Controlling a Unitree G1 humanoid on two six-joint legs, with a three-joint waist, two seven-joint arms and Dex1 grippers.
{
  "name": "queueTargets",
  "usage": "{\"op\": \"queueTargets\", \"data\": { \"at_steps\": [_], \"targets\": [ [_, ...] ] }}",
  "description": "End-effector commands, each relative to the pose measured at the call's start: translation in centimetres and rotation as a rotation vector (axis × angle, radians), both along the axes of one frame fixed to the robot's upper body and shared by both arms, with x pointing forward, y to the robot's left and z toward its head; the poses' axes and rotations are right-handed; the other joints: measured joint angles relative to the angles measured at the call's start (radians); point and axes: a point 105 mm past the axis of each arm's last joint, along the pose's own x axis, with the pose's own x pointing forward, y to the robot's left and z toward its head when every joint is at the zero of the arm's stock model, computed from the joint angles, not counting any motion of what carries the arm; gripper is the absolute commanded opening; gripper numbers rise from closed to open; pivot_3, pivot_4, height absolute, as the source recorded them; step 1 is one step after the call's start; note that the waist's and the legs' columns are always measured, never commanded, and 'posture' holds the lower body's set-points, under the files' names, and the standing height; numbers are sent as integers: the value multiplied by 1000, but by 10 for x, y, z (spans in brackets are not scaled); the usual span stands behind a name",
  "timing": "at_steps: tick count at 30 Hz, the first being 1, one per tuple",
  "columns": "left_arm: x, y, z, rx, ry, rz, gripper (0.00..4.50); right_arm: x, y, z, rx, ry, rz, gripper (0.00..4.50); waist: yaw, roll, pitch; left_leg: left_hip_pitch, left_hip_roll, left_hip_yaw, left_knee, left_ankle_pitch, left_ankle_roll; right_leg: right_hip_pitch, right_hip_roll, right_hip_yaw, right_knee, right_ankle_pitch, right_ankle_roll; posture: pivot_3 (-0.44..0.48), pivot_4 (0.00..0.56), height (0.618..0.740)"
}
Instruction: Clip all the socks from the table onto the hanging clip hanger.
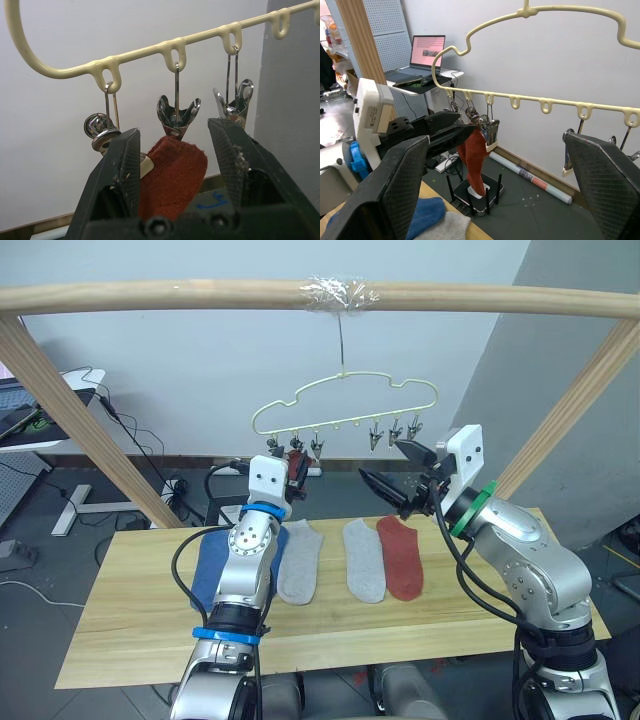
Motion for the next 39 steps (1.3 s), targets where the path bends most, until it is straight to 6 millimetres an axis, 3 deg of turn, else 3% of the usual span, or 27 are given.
{"op": "queueTargets", "data": {
  "at_steps": [1,32,35,39],
  "targets": [
    [3,-3,19,24,-78,-21,2395,-7,4,20,24,-75,21,4500,-1,0,0,0,0,0,0,0,0,0,0,0,0,0,0,-155,140,740],
    [15,-4,24,52,-115,-18,2395,-6,2,21,28,-65,14,4500,-14,0,0,0,0,0,0,0,0,0,0,0,0,0,0,-166,153,740],
    [14,-4,26,50,-126,-21,1866,-6,3,21,29,-62,14,4500,-15,0,0,0,0,0,0,0,0,0,0,0,0,0,0,-166,153,740],
    [14,-6,29,45,-135,-25,692,-6,2,20,30,-57,14,4500,-15,0,0,0,0,0,0,0,0,0,0,0,0,0,0,-164,155,740]
  ]
}}
